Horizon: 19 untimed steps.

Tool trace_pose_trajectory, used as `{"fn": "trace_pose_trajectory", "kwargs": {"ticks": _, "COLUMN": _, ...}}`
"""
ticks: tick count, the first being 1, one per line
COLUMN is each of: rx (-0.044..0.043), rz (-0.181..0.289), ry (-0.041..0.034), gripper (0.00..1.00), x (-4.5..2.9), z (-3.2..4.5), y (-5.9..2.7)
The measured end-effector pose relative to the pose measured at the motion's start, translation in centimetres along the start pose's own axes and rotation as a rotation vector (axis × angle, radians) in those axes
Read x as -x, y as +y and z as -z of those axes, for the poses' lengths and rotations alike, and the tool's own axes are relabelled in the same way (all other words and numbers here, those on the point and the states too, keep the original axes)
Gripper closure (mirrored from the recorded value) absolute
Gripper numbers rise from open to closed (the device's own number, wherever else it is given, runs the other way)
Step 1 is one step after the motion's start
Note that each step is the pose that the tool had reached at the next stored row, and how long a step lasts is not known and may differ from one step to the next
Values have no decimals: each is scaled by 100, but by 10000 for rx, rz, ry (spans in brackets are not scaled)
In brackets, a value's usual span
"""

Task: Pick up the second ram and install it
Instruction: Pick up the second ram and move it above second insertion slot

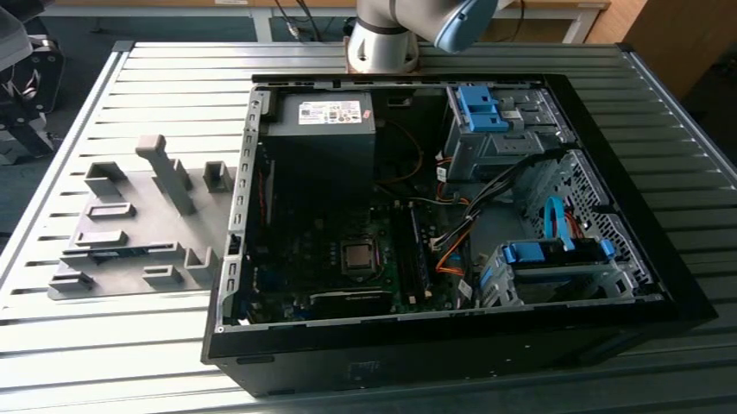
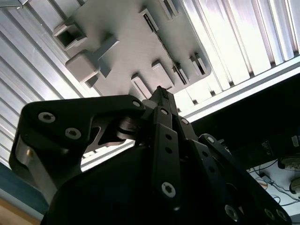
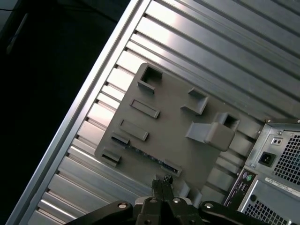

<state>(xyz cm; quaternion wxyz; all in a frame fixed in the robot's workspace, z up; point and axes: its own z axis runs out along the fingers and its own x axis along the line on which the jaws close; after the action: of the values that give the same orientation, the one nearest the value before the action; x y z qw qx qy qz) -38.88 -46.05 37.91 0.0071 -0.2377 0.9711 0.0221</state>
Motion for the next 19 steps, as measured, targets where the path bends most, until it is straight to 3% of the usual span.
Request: {"fn": "trace_pose_trajectory", "kwargs": {"ticks": 19, "rx": 29, "rz": 1205, "ry": 48, "gripper": 89, "x": 0, "z": 0, "y": 0}}
